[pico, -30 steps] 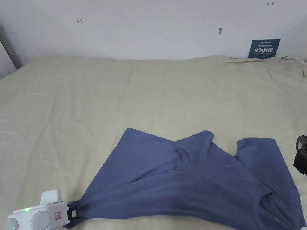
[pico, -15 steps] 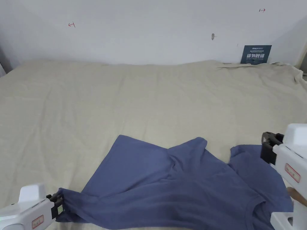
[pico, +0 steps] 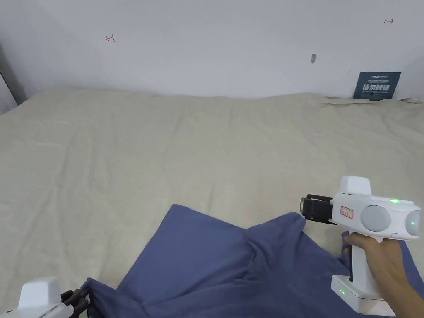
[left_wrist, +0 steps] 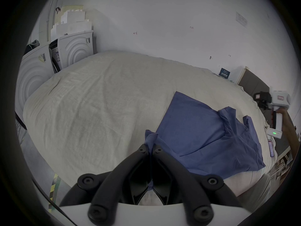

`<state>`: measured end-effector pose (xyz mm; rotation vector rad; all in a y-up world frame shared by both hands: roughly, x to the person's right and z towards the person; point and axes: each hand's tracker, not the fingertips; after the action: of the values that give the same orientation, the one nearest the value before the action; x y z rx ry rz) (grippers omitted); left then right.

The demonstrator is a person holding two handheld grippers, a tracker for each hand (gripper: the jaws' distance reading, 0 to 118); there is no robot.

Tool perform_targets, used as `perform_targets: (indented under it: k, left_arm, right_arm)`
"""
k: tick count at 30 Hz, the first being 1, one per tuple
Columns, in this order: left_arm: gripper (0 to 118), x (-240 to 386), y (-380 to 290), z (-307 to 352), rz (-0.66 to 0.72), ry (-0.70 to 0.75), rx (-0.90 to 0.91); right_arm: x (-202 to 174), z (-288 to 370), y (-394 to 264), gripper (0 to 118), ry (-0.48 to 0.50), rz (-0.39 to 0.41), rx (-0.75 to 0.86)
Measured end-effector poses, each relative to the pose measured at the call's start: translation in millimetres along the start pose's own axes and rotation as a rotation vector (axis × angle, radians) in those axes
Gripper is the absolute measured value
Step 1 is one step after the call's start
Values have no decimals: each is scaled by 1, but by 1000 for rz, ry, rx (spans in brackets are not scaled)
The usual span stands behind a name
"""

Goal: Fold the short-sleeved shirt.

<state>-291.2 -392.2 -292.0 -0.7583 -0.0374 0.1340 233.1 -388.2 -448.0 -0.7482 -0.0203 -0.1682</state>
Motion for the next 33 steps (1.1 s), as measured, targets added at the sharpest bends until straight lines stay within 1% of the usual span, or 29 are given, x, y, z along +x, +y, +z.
perform_targets:
  k: [2, 4, 6, 7, 8, 12, 14, 15, 16, 17, 18, 19, 21, 24, 28, 29, 32, 33]
  left_arm:
    - [0, -1, 1, -4, 7, -2, -5]
    - [0, -3, 1, -7, 14, -6, -8]
    - [0, -5, 1, -9, 23, -12, -11]
    - [0, -5, 2, -8, 26, -14, -11]
    - [0, -5, 2, -9, 30, -14, -11]
    - [0, -10, 2, -12, 44, -19, -16]
    - [0, -11, 2, -12, 45, -18, -19]
    - [0, -10, 2, -12, 45, -18, -20]
    - [0, -10, 2, -12, 45, -19, -21]
    - [0, -10, 2, -12, 45, -20, -20]
    - [0, -9, 2, -12, 45, -20, -20]
    - [0, -9, 1, -12, 45, -21, -18]
    - [0, -7, 2, -11, 45, -24, -15]
    - [0, -2, 3, -8, 38, -23, -4]
    - [0, 2, 7, -2, 34, -21, 16]
    - [0, 3, 8, 0, 34, -21, 22]
    - [0, 5, 16, 6, 37, -23, 50]
    - [0, 6, 20, 9, 40, -26, 61]
  right_arm:
    - [-6, -25, 0, 113, -25, 33, -49]
    - [-9, -48, -1, 112, -43, 40, -96]
    - [-12, -67, -4, 112, -40, 24, -127]
    - [-13, -75, -5, 108, -46, 4, -142]
    - [-15, -82, -7, 104, -56, 3, -156]
    - [-26, -104, -15, 71, -76, 44, -198]
    - [-36, -102, -22, 37, -76, 79, -231]
    - [-40, -102, -25, 37, -82, 97, -237]
    - [-42, -100, -28, 31, -92, 122, -229]
    - [-45, -90, -29, 17, -80, 131, -213]
    - [-46, -85, -29, 6, -75, 129, -212]
    - [-47, -80, -29, 2, -69, 126, -207]
    - [-38, -69, -25, 2, -52, 121, -171]
    - [-37, -37, -18, 1, -34, 137, -106]
    - [-37, 27, -10, 1, 3, 133, -15]
    - [-23, 29, -5, 1, 6, 130, 8]
    - [-15, 74, 2, 1, 30, 124, 88]
    - [-5, 83, 6, 1, 33, 117, 123]
